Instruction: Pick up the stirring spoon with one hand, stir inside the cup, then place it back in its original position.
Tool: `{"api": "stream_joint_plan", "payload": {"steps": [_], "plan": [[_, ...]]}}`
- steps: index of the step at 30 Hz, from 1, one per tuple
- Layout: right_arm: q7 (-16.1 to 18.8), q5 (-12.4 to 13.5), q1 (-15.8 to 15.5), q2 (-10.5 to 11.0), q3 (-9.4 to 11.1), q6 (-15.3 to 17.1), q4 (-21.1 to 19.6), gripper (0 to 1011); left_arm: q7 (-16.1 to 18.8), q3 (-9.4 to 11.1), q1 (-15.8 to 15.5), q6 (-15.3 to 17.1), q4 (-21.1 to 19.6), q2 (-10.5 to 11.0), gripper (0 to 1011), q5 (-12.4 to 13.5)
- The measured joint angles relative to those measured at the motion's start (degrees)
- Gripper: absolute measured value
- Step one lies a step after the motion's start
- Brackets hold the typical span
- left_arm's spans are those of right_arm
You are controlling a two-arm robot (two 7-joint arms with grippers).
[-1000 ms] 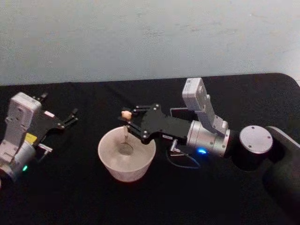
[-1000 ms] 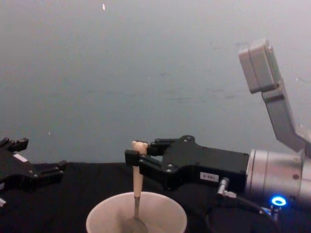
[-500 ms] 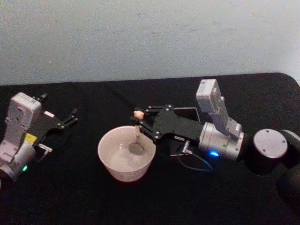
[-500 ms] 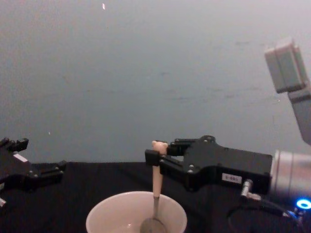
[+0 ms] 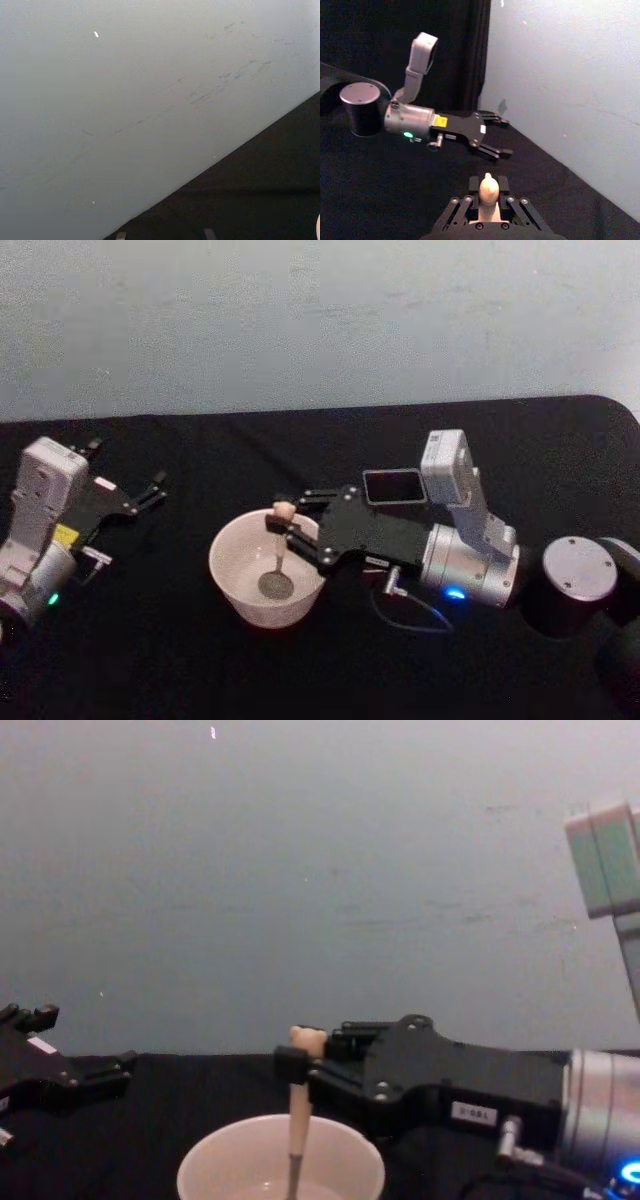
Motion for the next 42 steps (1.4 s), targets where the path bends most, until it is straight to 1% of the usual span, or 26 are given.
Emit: {"api": "stream_joint_plan", "payload": {"steps": [4,6,11,15,21,26,31,37,40,42], "plan": [[0.1,0.1,0.6,-1.2,-0.9,0.2,0.8,214,0.0,0.0,0.0,0.0,0.0,0.0,1001,0.0],[0.1,0.0,0.8,-1.4,-1.0,0.2,1.0,214,0.0,0.0,0.0,0.0,0.0,0.0,1001,0.0],[-0.4,-0.6,2.4,-3.1,-1.6,0.0,3.6,214,0.0,0.0,0.0,0.0,0.0,0.0,1001,0.0],[-1.2,-1.3,3.9,-4.6,-1.6,-0.5,6.0,214,0.0,0.0,0.0,0.0,0.0,0.0,1001,0.0],[-2.0,-1.9,4.9,-5.2,-1.1,-1.0,7.8,214,0.0,0.0,0.0,0.0,0.0,0.0,1001,0.0],[-2.2,-2.3,4.9,-4.7,-0.6,-1.2,8.0,214,0.0,0.0,0.0,0.0,0.0,0.0,1001,0.0],[-2.3,-2.5,4.3,-3.7,-0.1,-1.2,7.3,214,0.0,0.0,0.0,0.0,0.0,0.0,1001,0.0],[-2.4,-2.4,2.8,-1.9,0.9,-0.9,5.0,214,0.0,0.0,0.0,0.0,0.0,0.0,1001,0.0],[-2.4,-1.8,1.3,-0.6,1.5,-0.5,2.8,214,0.0,0.0,0.0,0.0,0.0,0.0,1001,0.0],[-2.3,-1.5,0.7,-0.1,1.6,-0.3,1.9,214,0.0,0.0,0.0,0.0,0.0,0.0,1001,0.0]]}}
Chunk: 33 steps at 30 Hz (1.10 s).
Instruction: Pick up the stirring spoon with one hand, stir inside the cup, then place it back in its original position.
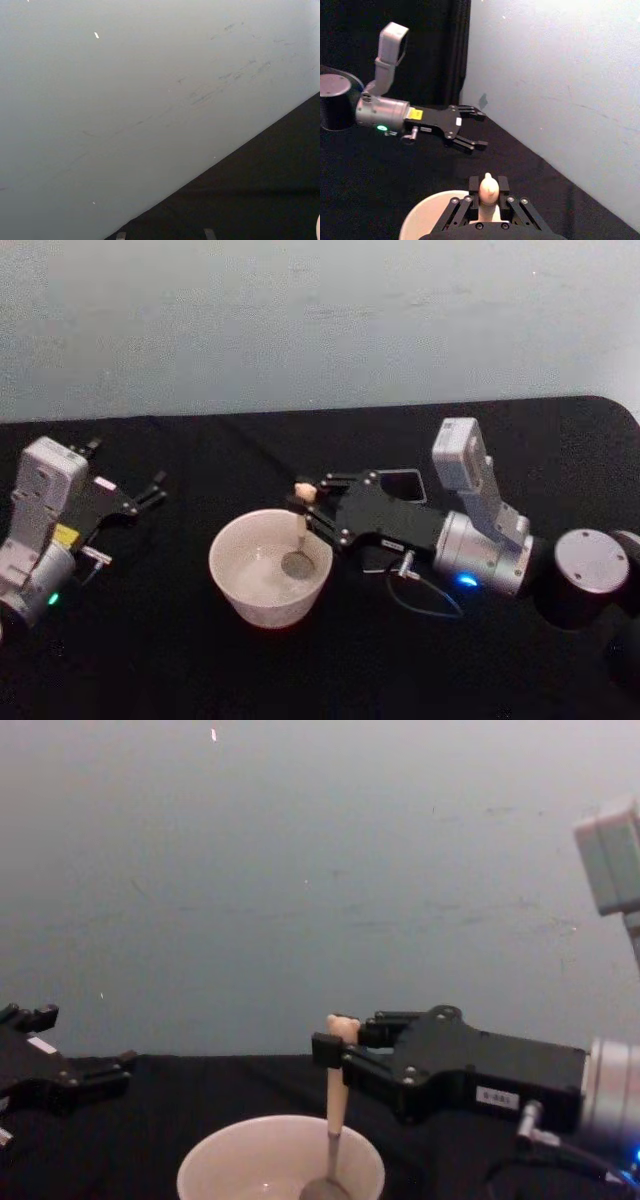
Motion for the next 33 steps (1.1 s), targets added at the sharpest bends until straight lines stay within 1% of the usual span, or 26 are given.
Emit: {"api": "stream_joint_plan", "payload": {"steps": [2,7,12,15,20,26,28,33], "plan": [[0.1,0.4,-1.0,0.7,0.1,0.4,-1.5,214,0.0,0.0,0.0,0.0,0.0,0.0,1001,0.0],[0.8,1.1,-2.6,1.6,-0.3,1.1,-3.8,214,0.0,0.0,0.0,0.0,0.0,0.0,1001,0.0],[1.3,1.6,-2.9,1.4,-0.9,1.3,-4.9,214,0.0,0.0,0.0,0.0,0.0,0.0,1001,0.0],[1.4,1.8,-2.4,0.7,-1.5,1.4,-4.8,214,0.0,0.0,0.0,0.0,0.0,0.0,1001,0.0],[1.4,1.7,-1.1,-0.7,-2.2,1.5,-3.2,214,0.0,0.0,0.0,0.0,0.0,0.0,1001,0.0],[0.5,0.3,1.4,-3.0,-3.0,1.0,1.1,214,0.0,0.0,0.0,0.0,0.0,0.0,1001,0.0],[0.2,-0.1,2.3,-3.8,-3.1,0.7,2.7,214,0.0,0.0,0.0,0.0,0.0,0.0,1001,0.0],[-0.4,-0.6,3.3,-4.5,-2.7,0.3,4.7,214,0.0,0.0,0.0,0.0,0.0,0.0,1001,0.0]]}}
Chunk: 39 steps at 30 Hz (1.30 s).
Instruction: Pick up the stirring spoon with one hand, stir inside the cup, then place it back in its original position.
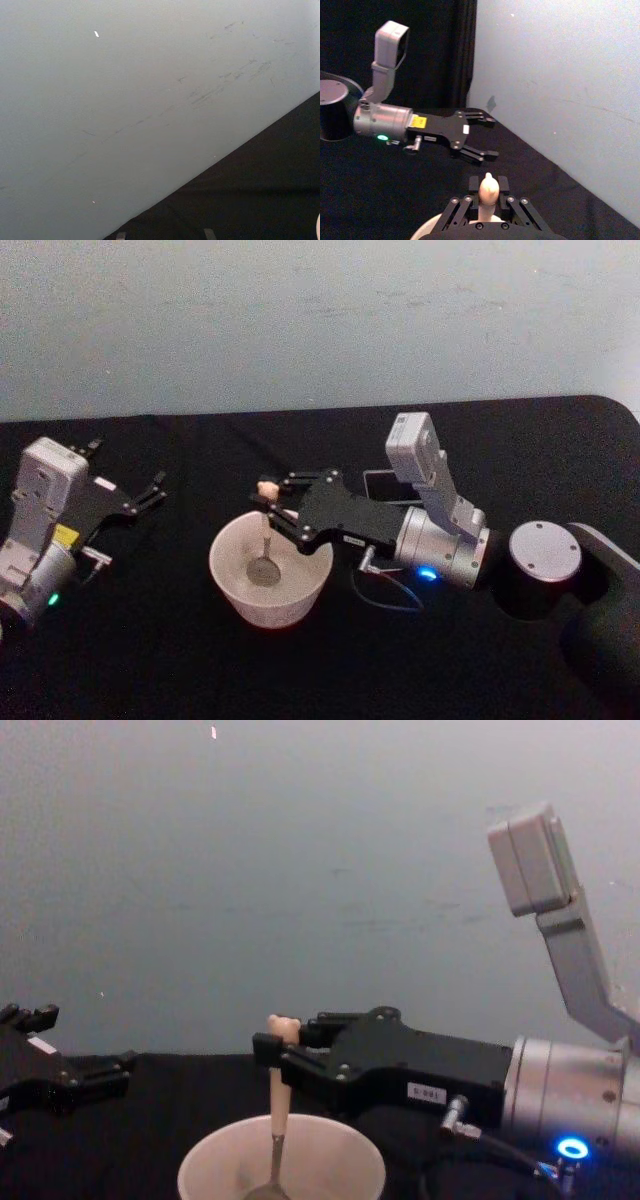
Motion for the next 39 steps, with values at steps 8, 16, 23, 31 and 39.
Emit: {"api": "stream_joint_plan", "payload": {"steps": [8,16,23,31,39], "plan": [[-0.4,-0.1,-0.1,0.6,1.3,-0.2,0.2,214,0.0,0.0,0.0,0.0,0.0,0.0,1001,0.0],[-0.6,0.8,-1.7,2.3,2.8,0.5,-2.2,214,0.0,0.0,0.0,0.0,0.0,0.0,1001,0.0],[-0.5,1.7,-3.6,3.9,3.3,1.2,-5.1,214,0.0,0.0,0.0,0.0,0.0,0.0,1001,0.0],[0.9,3.1,-5.9,5.6,3.1,1.8,-9.7,214,0.0,0.0,0.0,0.0,0.0,0.0,1001,0.0],[2.0,3.3,-5.4,4.6,0.9,1.7,-10.3,214,0.0,0.0,0.0,0.0,0.0,0.0,1001,0.0]]}}
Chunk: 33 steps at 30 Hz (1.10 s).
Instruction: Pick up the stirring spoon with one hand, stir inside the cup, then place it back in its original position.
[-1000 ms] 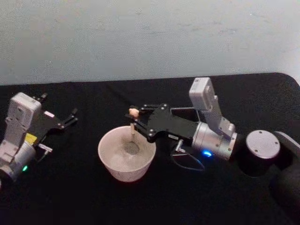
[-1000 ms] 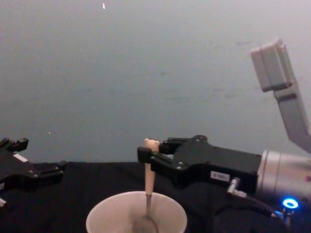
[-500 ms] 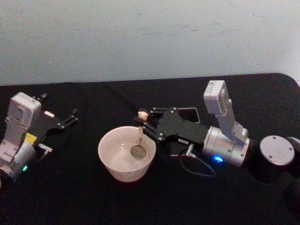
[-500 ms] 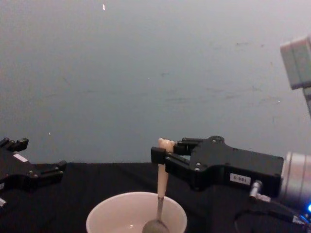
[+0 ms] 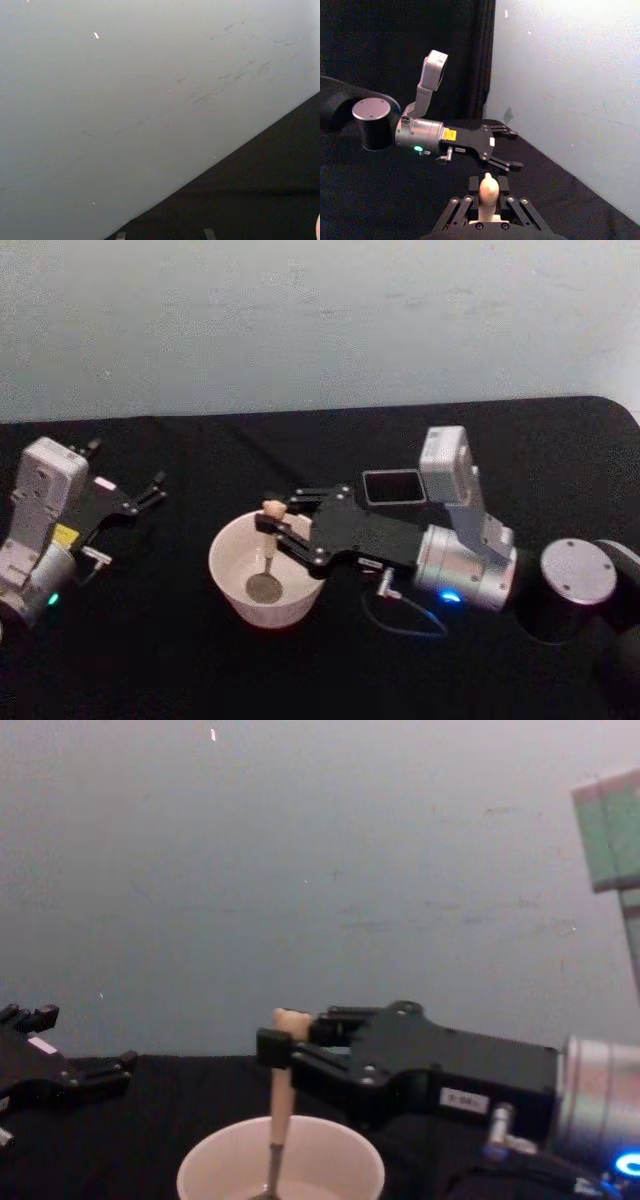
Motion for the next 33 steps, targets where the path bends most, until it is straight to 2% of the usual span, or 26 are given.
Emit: {"api": "stream_joint_plan", "payload": {"steps": [7,15,21,33], "plan": [[-0.8,-1.1,2.4,-2.4,-1.1,-0.5,3.4,214,0.0,0.0,0.0,0.0,0.0,0.0,1001,0.0],[-2.1,-2.1,4.8,-4.4,-0.8,-1.4,7.6,214,0.0,0.0,0.0,0.0,0.0,0.0,1001,0.0],[-2.6,-2.5,5.4,-4.5,0.0,-1.7,9.0,214,0.0,0.0,0.0,0.0,0.0,0.0,1001,0.0],[-2.8,-2.5,4.5,-3.3,1.3,-1.7,8.3,214,0.0,0.0,0.0,0.0,0.0,0.0,1001,0.0]]}}
